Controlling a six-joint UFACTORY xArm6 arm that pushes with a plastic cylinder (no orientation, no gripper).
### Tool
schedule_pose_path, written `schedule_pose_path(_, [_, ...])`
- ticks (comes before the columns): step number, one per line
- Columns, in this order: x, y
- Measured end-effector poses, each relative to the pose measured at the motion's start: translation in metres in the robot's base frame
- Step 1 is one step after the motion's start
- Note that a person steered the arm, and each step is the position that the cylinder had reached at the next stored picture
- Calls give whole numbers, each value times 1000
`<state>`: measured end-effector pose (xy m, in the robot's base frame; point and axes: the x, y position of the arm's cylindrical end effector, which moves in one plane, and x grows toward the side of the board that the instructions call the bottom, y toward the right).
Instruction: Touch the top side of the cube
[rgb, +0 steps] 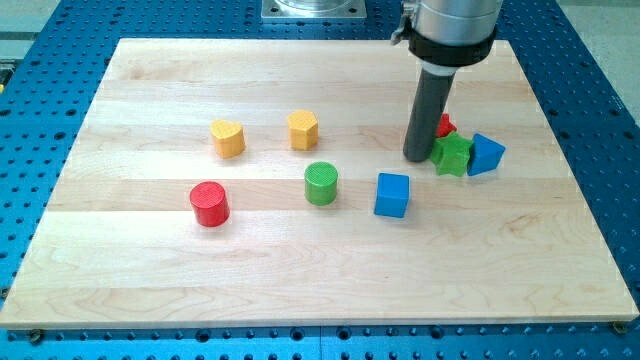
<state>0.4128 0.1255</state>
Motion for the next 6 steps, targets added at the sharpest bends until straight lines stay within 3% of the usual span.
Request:
schedule_pose_path(3, [14, -49])
schedule_pose_path(6, [21, -50])
